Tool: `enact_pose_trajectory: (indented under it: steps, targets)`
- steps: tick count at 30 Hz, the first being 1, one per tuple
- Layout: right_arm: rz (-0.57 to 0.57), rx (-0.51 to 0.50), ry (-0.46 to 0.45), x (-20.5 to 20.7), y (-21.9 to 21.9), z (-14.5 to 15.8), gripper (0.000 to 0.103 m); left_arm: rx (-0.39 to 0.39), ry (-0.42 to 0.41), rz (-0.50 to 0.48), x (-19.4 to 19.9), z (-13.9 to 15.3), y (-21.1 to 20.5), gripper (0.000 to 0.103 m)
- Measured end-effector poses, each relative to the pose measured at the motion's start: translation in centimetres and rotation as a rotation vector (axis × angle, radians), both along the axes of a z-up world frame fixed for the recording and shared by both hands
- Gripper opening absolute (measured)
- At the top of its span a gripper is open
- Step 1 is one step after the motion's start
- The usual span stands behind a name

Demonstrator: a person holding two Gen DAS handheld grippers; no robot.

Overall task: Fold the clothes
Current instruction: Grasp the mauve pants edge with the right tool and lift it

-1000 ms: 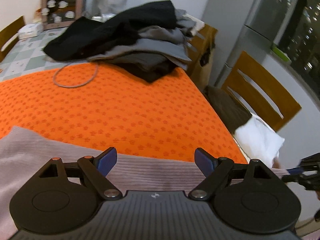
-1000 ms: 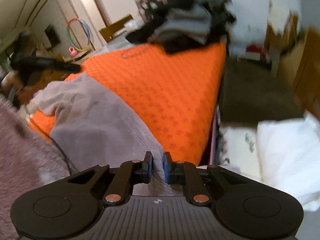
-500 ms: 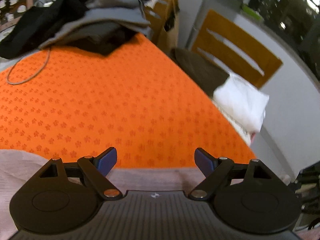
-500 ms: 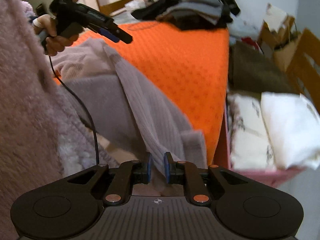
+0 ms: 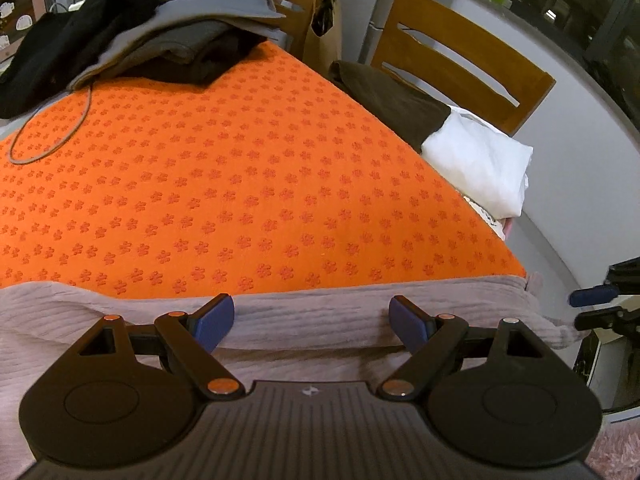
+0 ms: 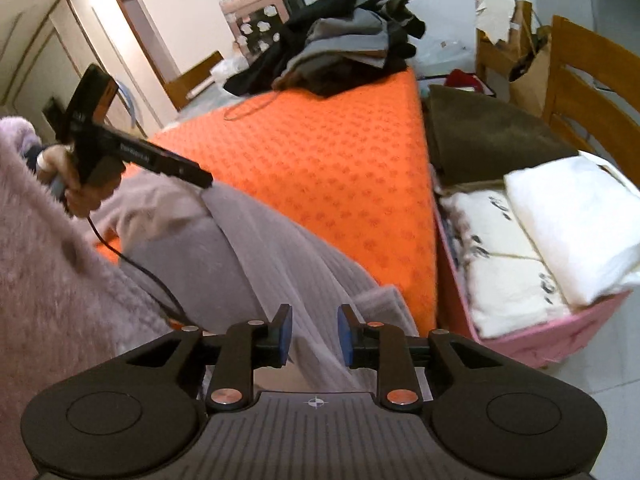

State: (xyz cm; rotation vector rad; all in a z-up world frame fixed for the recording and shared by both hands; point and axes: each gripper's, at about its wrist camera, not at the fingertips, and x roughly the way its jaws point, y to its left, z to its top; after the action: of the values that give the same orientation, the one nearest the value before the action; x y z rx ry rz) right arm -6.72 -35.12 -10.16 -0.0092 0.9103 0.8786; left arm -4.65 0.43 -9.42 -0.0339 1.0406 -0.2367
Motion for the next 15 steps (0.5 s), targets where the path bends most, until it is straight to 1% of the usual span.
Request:
enact_pose_trajectory:
  steps: [4, 7, 11, 13, 15]
  targets:
    - [0.036, 0.014, 0.056, 1.1, 1.5, -1.5, 0.028, 0.002, -0.018, 0.034, -0.5, 0.8, 0.6, 0.089]
    - [0.040, 0.024, 0.112, 1.7, 1.9, -3.1, 0.028, 0.002, -0.031, 0.071, -1.0, 1.4, 1.5, 0.089]
    - [-0.001, 0.102, 0.187, 2.5, 1.1, -3.9, 0.028, 0.001, -0.043, 0.124, -1.7, 2.1, 2.7, 0.089]
    - [0.003, 0.108, 0.186, 2.6, 1.1, -4.1, 0.027, -0.001, -0.048, 0.152, -2.0, 2.3, 3.3, 0.089]
    - [0.022, 0.086, 0.159, 2.4, 1.5, -4.0, 0.020, 0.002, -0.052, 0.173, -2.2, 2.5, 3.8, 0.089]
